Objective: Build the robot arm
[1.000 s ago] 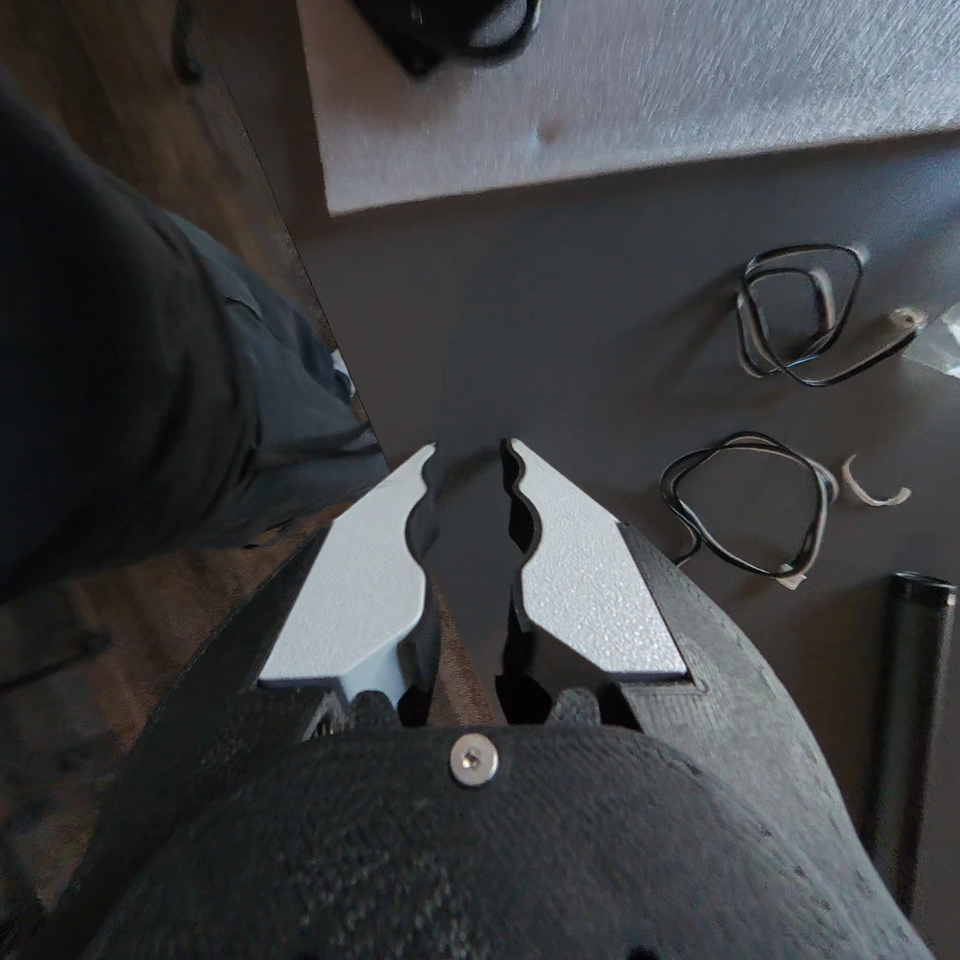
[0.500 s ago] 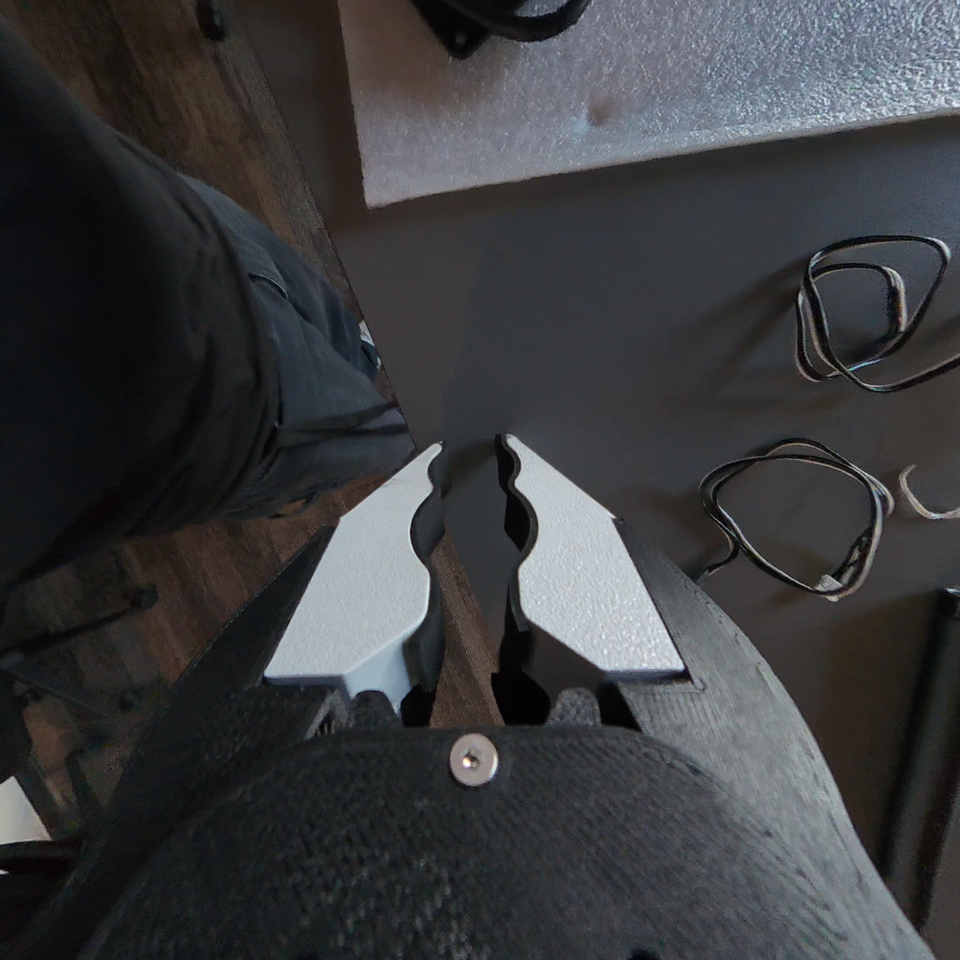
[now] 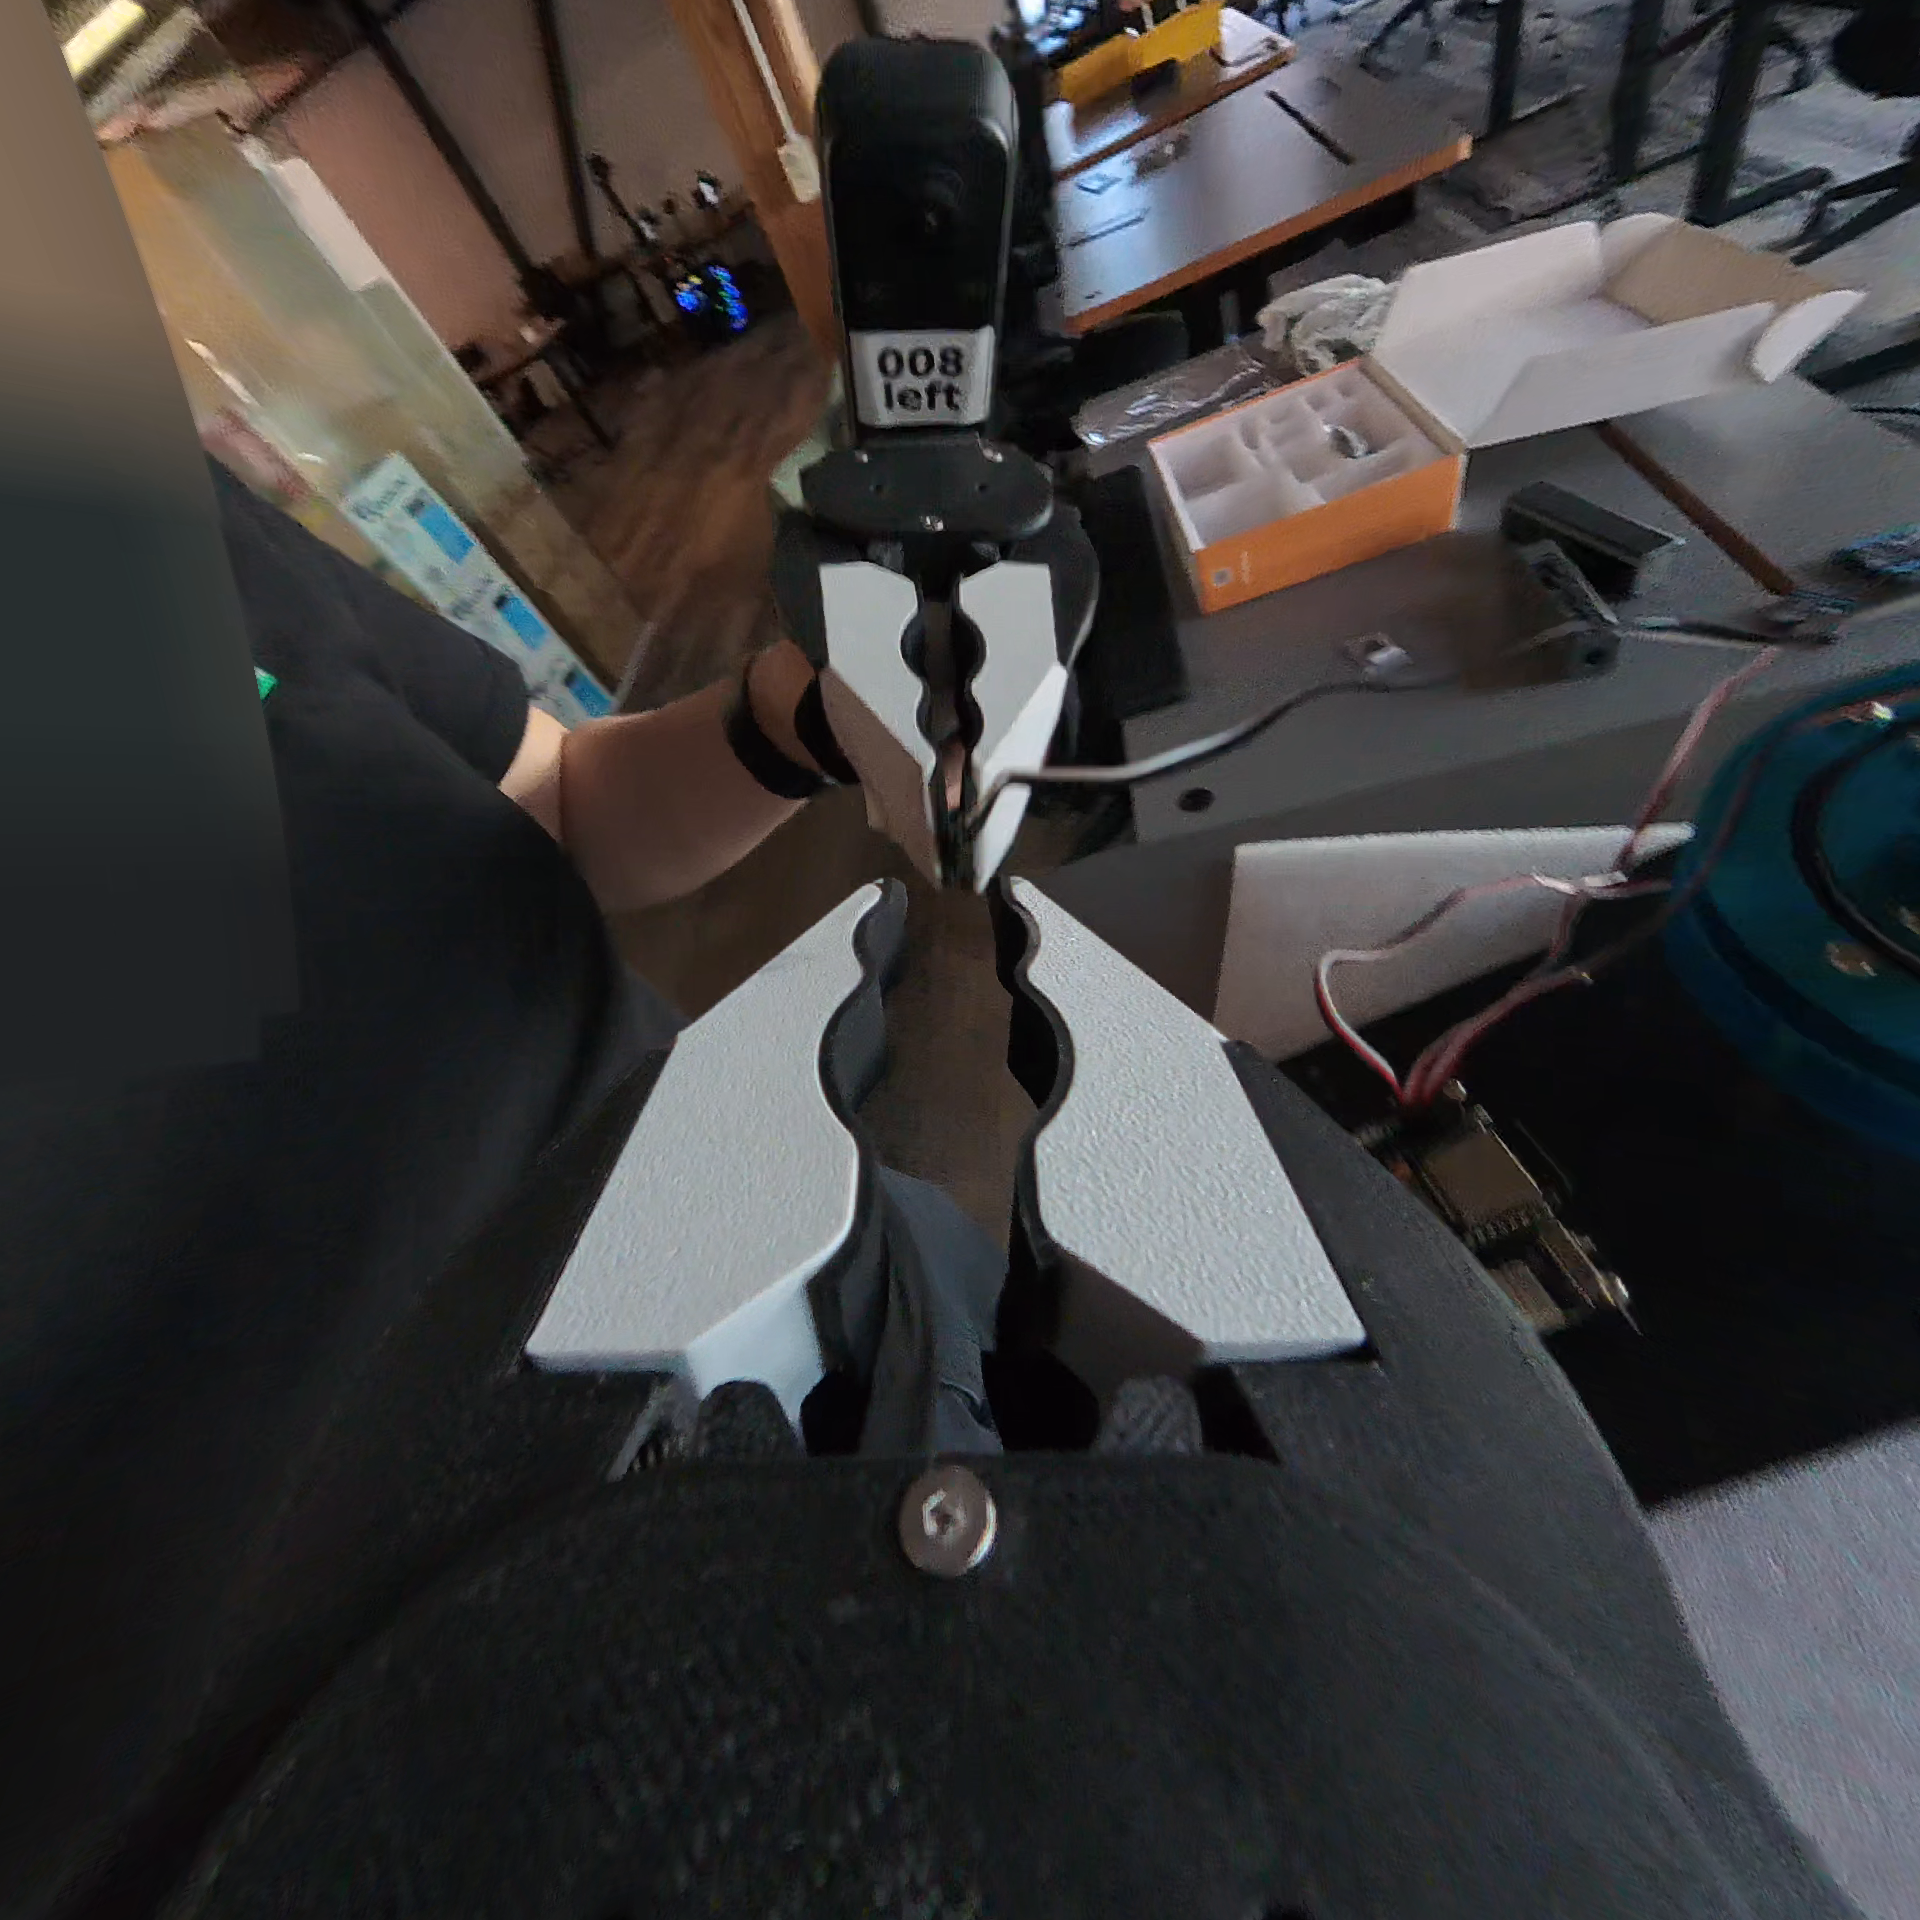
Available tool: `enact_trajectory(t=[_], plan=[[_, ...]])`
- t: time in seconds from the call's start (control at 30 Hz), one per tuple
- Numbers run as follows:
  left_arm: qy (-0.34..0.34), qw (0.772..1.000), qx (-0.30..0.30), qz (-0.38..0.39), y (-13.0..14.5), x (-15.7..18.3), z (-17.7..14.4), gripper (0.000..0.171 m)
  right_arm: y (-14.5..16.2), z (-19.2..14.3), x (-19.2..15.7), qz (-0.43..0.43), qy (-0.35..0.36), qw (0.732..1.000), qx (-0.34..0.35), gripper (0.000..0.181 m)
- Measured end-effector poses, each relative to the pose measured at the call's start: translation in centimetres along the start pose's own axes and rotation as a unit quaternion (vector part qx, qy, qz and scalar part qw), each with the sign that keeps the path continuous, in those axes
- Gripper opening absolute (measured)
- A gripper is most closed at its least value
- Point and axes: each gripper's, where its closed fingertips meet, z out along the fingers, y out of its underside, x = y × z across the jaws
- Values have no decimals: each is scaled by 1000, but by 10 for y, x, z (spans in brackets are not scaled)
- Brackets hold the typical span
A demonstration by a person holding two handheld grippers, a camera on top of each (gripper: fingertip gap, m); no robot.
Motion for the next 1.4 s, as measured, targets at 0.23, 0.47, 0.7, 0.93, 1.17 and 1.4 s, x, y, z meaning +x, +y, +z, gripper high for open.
enact_trajectory(t=[0.23, 0.47, 0.7, 0.93, 1.17, 1.4], plan=[[-11, 1000, -8, 1, 2, 2, -1, 0, 1, 21, 6, 24, -71, 997, -35, 13], [-25, 1000, -16, 1, 4, 1, -3, 0, 0, 25, 2, 19, -115, 992, -49, 4], [-33, 999, 1, 1, 1, 2, -4, 0, 0, 26, -2, 3, -132, 990, -41, 1], [-254, 950, -179, 14, 62, -44, -59, 17, 3, 19, 20, 2, -83, 995, -45, 0], [-346, 885, -310, 28, 115, -69, -82, 39, -2, 10, 27, -2, -70, 997, -40, 0], [-358, 874, -328, 30, 135, -81, -81, 38, -1, 4, 37, 0, -55, 998, -40, 0]])
